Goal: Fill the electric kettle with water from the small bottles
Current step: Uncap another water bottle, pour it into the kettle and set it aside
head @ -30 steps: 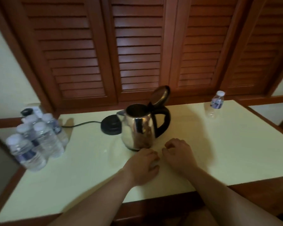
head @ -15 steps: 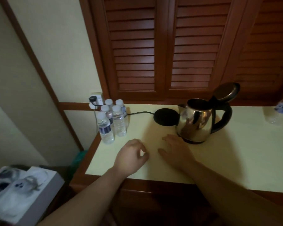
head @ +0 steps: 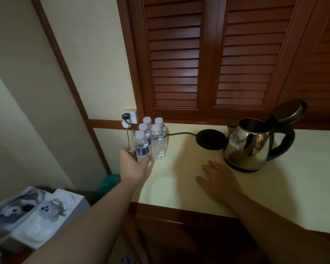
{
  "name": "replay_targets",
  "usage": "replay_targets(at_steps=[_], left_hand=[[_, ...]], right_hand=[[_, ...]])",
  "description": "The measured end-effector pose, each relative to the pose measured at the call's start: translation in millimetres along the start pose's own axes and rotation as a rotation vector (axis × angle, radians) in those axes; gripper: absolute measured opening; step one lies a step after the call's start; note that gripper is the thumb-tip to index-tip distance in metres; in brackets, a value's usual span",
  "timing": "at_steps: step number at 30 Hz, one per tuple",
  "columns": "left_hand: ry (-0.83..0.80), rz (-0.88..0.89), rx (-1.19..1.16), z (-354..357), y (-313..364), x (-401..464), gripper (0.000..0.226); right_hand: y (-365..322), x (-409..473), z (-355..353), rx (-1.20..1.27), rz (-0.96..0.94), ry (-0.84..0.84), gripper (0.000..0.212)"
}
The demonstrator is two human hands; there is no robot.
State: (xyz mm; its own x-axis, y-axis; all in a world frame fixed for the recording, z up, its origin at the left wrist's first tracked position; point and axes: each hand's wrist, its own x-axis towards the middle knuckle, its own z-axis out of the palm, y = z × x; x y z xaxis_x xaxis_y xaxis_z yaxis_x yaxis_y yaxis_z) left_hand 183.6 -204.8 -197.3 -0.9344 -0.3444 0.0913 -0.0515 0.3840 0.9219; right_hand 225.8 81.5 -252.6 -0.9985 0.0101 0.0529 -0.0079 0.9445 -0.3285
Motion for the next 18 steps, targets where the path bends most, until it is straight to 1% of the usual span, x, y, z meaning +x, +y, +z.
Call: replay_targets(at_steps=[1,2,6,9,11,14,16,18], left_hand=[[-0.025,0.014,0.009,1.9,3.8,3.6,0.077],[-0.042,0.028,0.020,5.0,5.1,7.3,0.075],[-0.063,0.080,0.069,18.5,8.9,2.2,0.047],[-0.189,0.142,0.010,33.8,9.9,-15.1,0.047],[-0.313,0.186,-0.010,47.5,11.4,-25.2,0.042],[-0.419,0.219,-0.025,70.5,9.5,-32.4,0.040],[-0.457,0.229,-0.014,83.0,10.1,-36.6,0.041],[-0.483,0.238,-0.003,91.5,12.2,-40.4,0.044]], right_hand=[[0.5,-0.2,0.5,0.012,0.006,0.002,0.070],[0.9,-1.0,0.6,0.028,0.012,0.003,0.070],[2.9,-2.7,-5.9,0.117,0.017,0.012,0.056],[0.0,-0.9,-20.6,0.216,0.015,0.045,0.044],[-6.5,2.8,-36.2,0.281,-0.022,0.116,0.038],[-26.5,7.8,-70.4,0.347,-0.084,0.217,0.026],[-40.4,11.9,-92.3,0.344,-0.135,0.224,0.025],[-50.5,15.4,-108.0,0.323,-0.169,0.194,0.028]])
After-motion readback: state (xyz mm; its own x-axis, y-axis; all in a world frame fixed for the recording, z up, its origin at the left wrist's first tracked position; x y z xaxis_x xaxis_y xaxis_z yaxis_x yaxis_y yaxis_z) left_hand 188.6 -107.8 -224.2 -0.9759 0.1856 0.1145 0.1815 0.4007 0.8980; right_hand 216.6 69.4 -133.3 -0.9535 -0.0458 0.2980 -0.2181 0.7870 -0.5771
